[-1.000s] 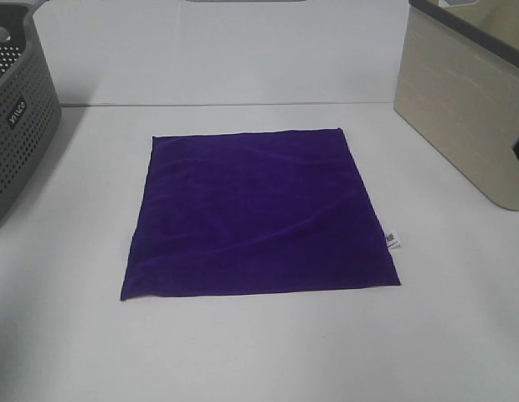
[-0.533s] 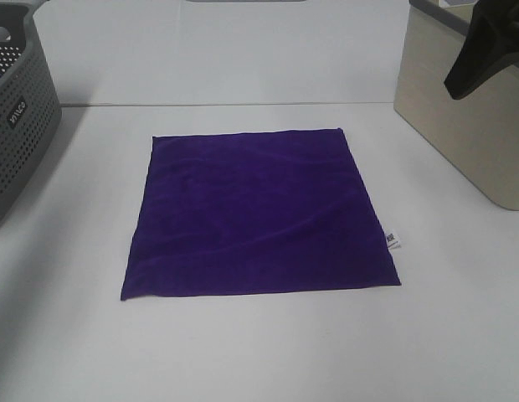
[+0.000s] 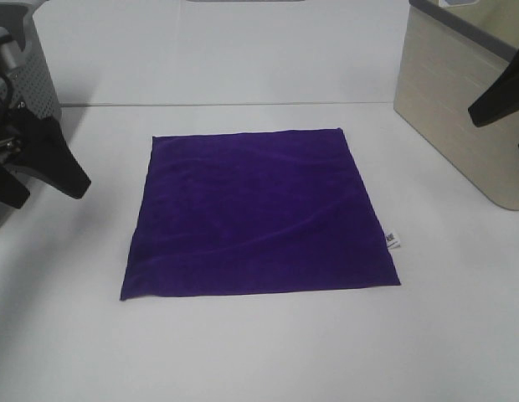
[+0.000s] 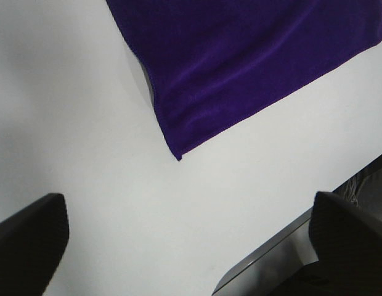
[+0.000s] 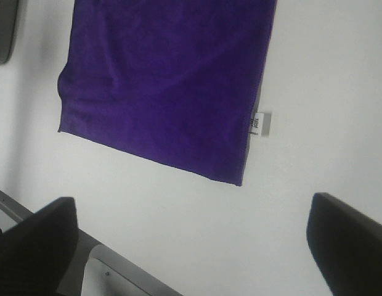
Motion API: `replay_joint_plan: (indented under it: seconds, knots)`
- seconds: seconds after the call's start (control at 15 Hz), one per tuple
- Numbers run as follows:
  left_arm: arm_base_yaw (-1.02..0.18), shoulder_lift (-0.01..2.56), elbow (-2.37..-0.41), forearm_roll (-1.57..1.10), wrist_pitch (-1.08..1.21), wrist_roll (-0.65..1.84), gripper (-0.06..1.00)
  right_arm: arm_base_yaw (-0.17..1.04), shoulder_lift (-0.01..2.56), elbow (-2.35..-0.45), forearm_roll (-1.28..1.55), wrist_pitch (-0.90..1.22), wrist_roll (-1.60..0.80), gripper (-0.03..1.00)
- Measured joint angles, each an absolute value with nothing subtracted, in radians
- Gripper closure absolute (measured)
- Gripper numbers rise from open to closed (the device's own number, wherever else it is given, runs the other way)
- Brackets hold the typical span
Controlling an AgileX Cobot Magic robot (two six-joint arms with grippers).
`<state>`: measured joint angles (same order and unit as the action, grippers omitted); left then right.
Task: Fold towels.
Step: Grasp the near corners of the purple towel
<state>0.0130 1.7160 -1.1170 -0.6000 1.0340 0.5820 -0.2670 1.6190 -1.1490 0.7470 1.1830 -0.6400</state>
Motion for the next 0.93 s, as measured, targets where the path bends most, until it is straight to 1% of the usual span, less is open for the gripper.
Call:
replay_joint_plan:
  seconds: [0.13, 0.2, 0.27, 0.6, 0.8, 0.93]
  knots:
    - [0.013, 1.792, -1.117, -0.625, 0.988, 0.62, -0.04, -0.251, 1.671, -1.117, 0.748, 1.145, -0.661, -0.01]
    - [0.013, 1.847, -1.117, -0.672, 0.964, 0.66, -0.04, -0.202, 1.741, -1.091, 0.741, 1.098, -0.668, -0.01]
    - [0.013, 1.869, -1.117, -0.698, 0.958, 0.683, -0.04, -0.182, 1.784, -1.082, 0.731, 1.072, -0.668, -0.01]
    - [0.013, 1.961, -1.117, -0.834, 0.929, 0.774, -0.04, -0.18, 1.951, -1.081, 0.725, 1.01, -0.708, 0.0]
    - [0.013, 1.994, -1.117, -0.839, 0.927, 0.804, -0.04, -0.18, 2.014, -1.081, 0.757, 0.995, -0.745, 0.0]
    - [0.013, 2.003, -1.084, -0.845, 0.901, 0.839, -0.04, -0.18, 2.037, -1.081, 0.775, 0.983, -0.763, 0.0]
